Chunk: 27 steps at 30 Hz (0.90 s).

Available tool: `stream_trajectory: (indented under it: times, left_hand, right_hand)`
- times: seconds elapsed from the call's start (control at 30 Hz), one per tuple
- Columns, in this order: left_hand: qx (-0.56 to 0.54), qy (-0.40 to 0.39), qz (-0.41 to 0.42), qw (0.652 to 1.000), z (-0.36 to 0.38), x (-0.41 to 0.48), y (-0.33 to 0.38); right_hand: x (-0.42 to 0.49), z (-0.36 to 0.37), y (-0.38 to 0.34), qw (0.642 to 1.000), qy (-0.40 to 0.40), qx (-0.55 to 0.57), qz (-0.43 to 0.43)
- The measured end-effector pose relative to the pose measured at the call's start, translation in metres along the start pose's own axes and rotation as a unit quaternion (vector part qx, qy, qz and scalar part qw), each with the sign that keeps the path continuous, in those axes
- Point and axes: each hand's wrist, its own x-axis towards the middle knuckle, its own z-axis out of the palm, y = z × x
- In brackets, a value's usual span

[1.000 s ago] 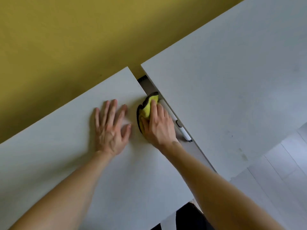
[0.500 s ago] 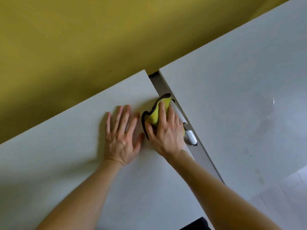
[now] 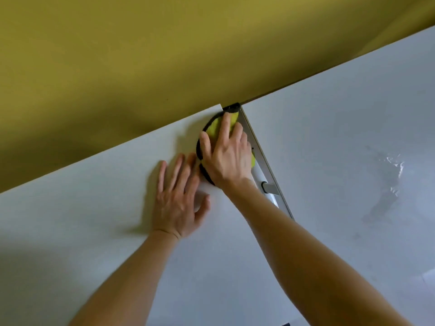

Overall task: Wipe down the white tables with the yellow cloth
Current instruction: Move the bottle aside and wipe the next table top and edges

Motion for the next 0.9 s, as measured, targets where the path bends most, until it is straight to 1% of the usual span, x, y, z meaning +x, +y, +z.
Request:
stream_trajectory:
  times: [0.1,0.17,0.27,0.33,0.4,0.57,0.63,0.7,0.77,0.83,0.9]
  left_hand:
    - [0.022,-0.017,0.005,1.0,-0.001,-0.001,0.002]
    - [0.016,-0.015,0.005,1.0,-0.002,-0.001,0.004]
    - [-0.015,0.004,0.009,1.0,-0.003,0.0,0.006]
    - [-0.024,-0.001,0.012,1.0,-0.003,0.0,0.005]
    - [-0.015,-0.006,0.011,1.0,-0.003,-0.001,0.005]
    - [0.005,-0.002,0.003,1.0,0.0,0.0,0.001]
    - [0.012,-0.007,0.002,1.0,0.0,-0.001,0.002]
    - [0.01,-0.004,0.003,1.0,-0.002,-0.001,0.003]
    - [-0.001,0.001,0.013,1.0,-0.003,0.0,0.004]
    - [-0.006,0.0,0.016,1.0,-0.003,-0.002,0.004]
    - [0.004,0.001,0.015,1.0,-0.003,-0.003,0.003]
  right_hand:
    - [0.051,0.014,-0.024,0.999,-0.001,0.026,-0.031]
    - [0.045,0.012,-0.01,0.998,0.02,0.045,-0.037]
    - [-0.022,-0.007,0.031,0.996,0.042,0.079,-0.019]
    - [-0.079,-0.02,0.054,0.997,0.036,0.06,-0.022]
    - [-0.091,-0.018,0.059,0.998,0.035,0.051,-0.012]
    - [0.021,0.011,-0.005,0.998,0.045,0.054,-0.011]
    - [0.034,0.013,-0.01,0.998,0.044,0.053,-0.008]
    - [0.005,0.004,0.007,0.997,0.053,0.049,-0.01]
    - [-0.055,-0.013,0.041,0.997,0.055,0.058,-0.009]
    - [-0.117,-0.032,0.077,0.998,0.028,0.05,-0.028]
    - [-0.148,-0.041,0.098,0.998,-0.001,0.037,-0.055]
